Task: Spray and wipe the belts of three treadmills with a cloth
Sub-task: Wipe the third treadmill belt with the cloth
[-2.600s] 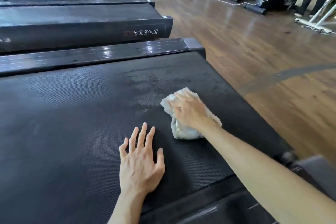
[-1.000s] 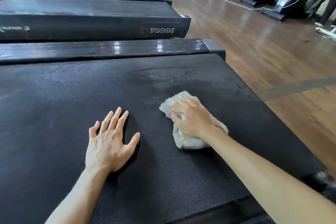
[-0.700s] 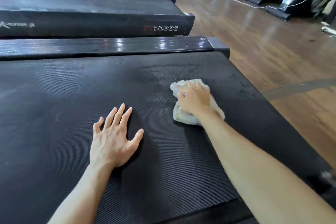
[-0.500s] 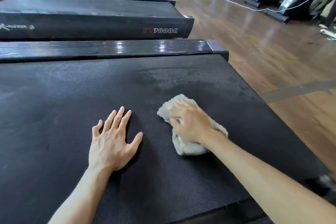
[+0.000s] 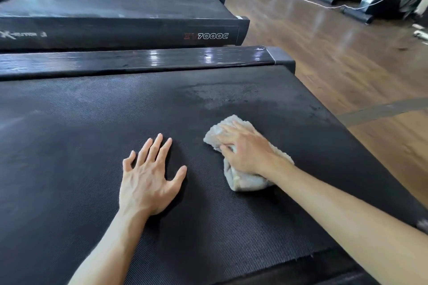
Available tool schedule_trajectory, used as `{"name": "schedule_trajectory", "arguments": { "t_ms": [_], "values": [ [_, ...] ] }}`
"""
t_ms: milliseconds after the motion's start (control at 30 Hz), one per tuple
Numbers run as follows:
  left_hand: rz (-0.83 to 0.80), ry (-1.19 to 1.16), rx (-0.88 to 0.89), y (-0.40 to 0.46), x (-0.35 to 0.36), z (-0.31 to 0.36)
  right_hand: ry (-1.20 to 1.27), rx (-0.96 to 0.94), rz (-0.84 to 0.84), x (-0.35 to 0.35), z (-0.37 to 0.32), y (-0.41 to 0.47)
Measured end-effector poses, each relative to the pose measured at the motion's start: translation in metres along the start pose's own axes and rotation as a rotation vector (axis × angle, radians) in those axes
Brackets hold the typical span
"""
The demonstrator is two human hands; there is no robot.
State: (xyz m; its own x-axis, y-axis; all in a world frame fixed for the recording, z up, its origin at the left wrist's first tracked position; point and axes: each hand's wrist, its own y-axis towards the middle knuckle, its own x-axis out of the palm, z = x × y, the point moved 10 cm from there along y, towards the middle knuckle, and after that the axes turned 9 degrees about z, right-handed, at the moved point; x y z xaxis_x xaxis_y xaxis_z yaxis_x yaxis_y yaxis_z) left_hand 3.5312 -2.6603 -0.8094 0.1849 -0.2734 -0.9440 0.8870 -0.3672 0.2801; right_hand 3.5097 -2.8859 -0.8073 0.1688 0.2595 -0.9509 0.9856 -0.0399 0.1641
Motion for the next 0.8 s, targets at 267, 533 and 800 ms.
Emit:
{"name": "schedule_trajectory", "arguments": {
  "t_ms": [267,533,800],
  "values": [
    [0.001,-0.010,-0.011,0.000,0.000,0.000,-0.120,0.346,0.124,-0.009,0.040,0.055],
    [-0.005,0.005,-0.004,0.000,-0.001,0.000,0.016,0.097,0.068,-0.016,0.026,-0.018],
    [-0.015,0.012,-0.005,0.001,0.001,0.000,-0.084,0.226,0.176,-0.017,0.005,0.048]
  ]
}}
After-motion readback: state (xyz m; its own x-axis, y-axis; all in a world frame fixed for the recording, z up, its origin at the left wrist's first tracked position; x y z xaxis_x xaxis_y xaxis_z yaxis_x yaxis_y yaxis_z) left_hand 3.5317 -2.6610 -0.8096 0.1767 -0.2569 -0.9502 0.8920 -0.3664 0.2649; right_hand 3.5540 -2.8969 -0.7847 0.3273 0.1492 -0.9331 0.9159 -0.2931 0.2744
